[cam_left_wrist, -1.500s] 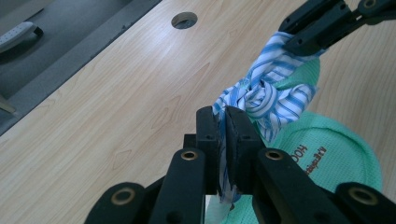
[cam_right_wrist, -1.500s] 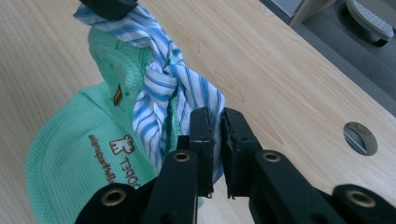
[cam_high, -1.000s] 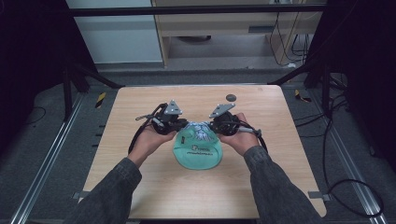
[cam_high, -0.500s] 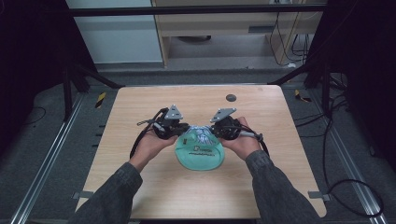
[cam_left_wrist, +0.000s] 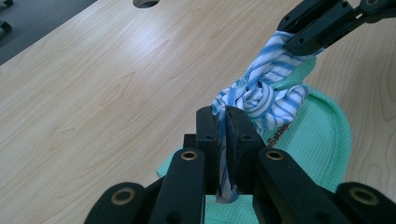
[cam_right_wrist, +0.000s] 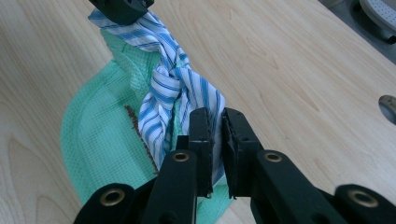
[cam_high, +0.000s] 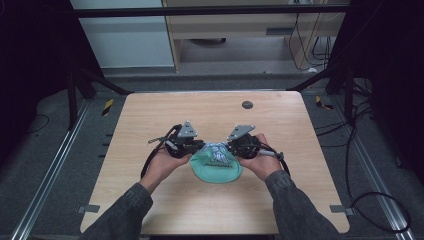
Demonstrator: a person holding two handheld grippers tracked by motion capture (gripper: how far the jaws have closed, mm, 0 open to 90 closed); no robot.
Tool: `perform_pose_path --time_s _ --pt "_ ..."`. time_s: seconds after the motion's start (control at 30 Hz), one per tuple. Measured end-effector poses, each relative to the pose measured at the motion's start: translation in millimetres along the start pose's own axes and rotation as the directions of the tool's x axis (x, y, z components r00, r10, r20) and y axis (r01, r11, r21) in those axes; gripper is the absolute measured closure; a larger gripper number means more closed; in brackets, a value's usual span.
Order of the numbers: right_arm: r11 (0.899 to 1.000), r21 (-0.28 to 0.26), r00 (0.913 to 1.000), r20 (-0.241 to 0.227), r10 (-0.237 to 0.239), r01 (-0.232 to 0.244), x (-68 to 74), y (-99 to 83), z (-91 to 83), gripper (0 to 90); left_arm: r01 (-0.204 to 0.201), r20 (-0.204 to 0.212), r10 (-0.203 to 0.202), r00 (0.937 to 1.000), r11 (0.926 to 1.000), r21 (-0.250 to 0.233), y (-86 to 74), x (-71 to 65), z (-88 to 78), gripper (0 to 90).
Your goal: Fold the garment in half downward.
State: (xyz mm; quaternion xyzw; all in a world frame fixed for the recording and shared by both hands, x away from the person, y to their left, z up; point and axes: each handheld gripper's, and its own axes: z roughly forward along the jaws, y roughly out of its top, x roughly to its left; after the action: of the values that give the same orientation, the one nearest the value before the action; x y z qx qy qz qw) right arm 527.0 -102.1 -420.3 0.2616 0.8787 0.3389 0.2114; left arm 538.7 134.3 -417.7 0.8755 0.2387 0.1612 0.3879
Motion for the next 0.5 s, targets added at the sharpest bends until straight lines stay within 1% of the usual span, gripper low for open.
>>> perform_pose_path --time_s 0.13,0.23,0.4,0.5 --pt "1.0 -0.001 1.0 -0.006 0.008 -0.008 3.4 -5.2 0.7 82.2 -0.002 0.0 0.002 1.0 1.0 -0.001 -4.8 -4.5 -0.2 84.4" --pt "1.0 0.001 1.0 -0.006 0.0 0.0 5.1 -6.9 0.9 82.1 0.0 0.003 0.0 1.0 1.0 0.003 -7.2 -6.4 -0.5 84.4" --pt "1.0 0.012 0.9997 -0.012 -0.019 0.02 11.8 -10.5 1.1 81.9 0.0 0.017 0.0 0.9999 1.0 0.004 -15.2 -13.4 -1.0 84.4" --pt "1.0 0.014 0.9997 -0.013 -0.019 0.019 14.7 -12.4 0.8 81.7 -0.002 0.021 0.002 0.9998 1.0 0.001 -19.1 -16.8 -1.2 84.3"
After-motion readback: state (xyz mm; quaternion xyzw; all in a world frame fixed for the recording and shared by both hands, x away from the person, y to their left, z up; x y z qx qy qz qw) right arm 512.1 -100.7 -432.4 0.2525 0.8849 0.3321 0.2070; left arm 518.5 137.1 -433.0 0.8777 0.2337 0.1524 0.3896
